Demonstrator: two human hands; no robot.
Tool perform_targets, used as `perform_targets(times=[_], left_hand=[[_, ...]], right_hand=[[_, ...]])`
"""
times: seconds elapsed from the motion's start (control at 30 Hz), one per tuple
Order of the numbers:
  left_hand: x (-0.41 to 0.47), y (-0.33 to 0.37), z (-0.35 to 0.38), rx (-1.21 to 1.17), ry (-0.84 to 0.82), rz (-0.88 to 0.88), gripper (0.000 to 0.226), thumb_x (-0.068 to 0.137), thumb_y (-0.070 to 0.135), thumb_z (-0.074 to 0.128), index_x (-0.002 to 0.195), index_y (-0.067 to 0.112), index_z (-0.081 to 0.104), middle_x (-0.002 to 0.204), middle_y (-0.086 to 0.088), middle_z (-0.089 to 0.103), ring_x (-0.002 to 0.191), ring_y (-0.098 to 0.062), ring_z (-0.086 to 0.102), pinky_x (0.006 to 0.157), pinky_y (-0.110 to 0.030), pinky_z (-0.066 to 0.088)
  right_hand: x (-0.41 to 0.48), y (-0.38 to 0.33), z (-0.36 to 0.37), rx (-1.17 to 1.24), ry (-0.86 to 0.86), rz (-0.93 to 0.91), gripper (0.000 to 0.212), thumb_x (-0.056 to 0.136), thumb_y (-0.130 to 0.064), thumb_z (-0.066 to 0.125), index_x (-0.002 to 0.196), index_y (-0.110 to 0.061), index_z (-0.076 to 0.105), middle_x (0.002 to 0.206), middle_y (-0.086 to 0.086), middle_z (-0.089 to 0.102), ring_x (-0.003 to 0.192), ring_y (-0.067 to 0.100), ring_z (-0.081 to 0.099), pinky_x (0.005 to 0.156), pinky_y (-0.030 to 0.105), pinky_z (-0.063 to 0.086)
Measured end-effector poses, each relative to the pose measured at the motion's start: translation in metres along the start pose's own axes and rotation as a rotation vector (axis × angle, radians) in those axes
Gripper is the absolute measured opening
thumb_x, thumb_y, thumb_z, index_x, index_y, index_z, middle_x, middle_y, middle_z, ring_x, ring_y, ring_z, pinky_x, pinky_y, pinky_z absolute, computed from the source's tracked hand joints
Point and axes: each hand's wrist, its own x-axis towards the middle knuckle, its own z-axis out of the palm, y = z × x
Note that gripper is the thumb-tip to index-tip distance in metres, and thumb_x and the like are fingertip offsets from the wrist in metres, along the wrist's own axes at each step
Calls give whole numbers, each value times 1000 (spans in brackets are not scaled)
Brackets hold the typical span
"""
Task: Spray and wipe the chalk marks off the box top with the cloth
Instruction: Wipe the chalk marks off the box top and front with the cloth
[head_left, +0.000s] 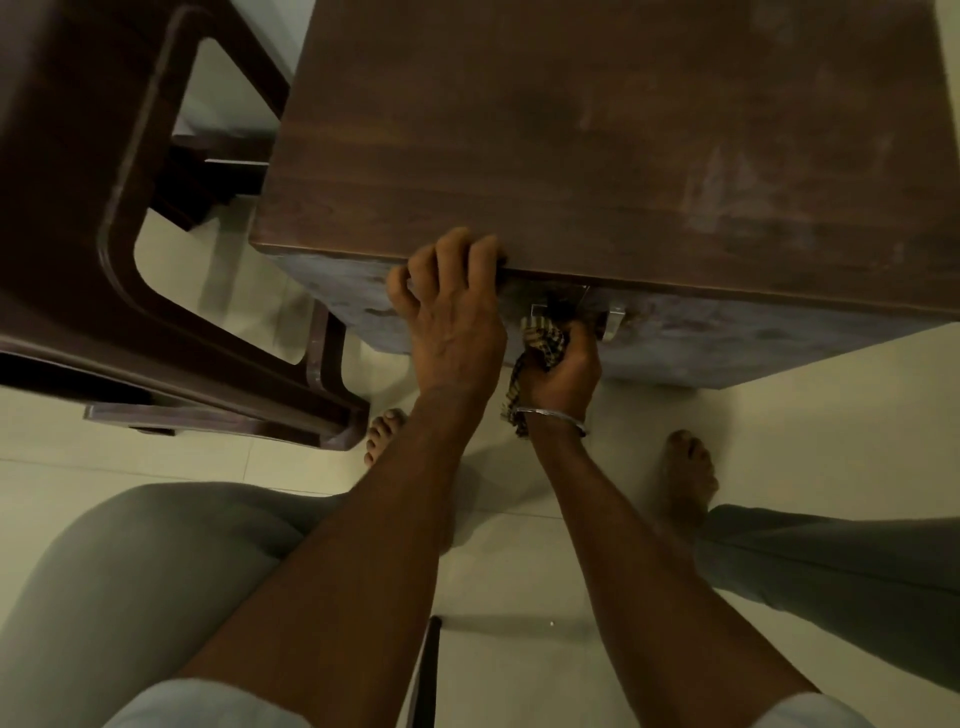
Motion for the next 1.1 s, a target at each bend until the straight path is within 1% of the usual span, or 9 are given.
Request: perform_targets(times=[0.07,0.23,0.33,0.5,0.6,0.67,0.8,0.97,1.1], left_hand=[[0,-1,0,-2,-6,15,48,81,10,63,122,28,44,132,0,39,123,-23,32,107,-48,30],[-1,-2,3,-3,-13,8,51,81,12,64,123,29,42,134,4,31,125,-23,29,109,-48,26],[0,-2,2,11,-11,2,54,78,9,64,122,29,42,133,4,31,124,-23,29,109,-47,25],[1,3,0,-2,-10,-13,49,79,11,64,121,28,43,133,3,30,124,-23,28,108,-47,25],[1,1,1,-11,4,6,47,80,11,64,119,27,44,131,3,31,122,-23,30,107,-47,27],[0,0,3,-23,6,-4,48,80,12,67,118,28,43,132,3,31,122,-22,30,107,-48,30],[-1,2,7,-77,18,-30,43,83,16,63,116,28,40,132,2,30,122,-23,30,107,-50,32],[-3,0,8,-97,35,-17,39,84,13,58,114,28,39,130,2,30,120,-22,32,106,-51,32],[-1,3,7,-130,52,-26,33,84,13,48,111,27,37,129,2,30,118,-21,32,105,-51,33]], right_hand=[[2,-8,1,0,62,10,30,74,-2,67,104,-2,62,103,13,67,97,23,63,86,29,51],[-2,-10,9,84,95,113,34,77,2,69,109,-4,61,106,9,67,100,20,63,86,9,46],[-2,0,5,74,4,69,33,76,5,64,108,-4,62,104,10,66,98,22,64,88,29,53],[2,9,-1,-24,-49,-52,34,77,7,62,109,-2,63,109,12,64,105,24,61,94,21,47],[2,11,-2,-73,-59,-27,34,78,4,65,111,-3,64,112,13,64,107,24,60,95,26,48],[1,6,0,-81,-14,-18,32,77,2,67,108,-4,66,109,11,66,103,22,62,92,29,50],[2,-12,7,22,142,63,32,76,-6,71,107,-7,65,105,4,67,98,12,61,89,17,47],[-1,4,10,44,3,113,29,76,-15,64,105,-12,64,104,3,66,98,19,64,89,39,54],[3,14,5,-8,-39,115,34,75,-18,65,107,-7,66,103,7,68,98,18,65,87,36,55]])
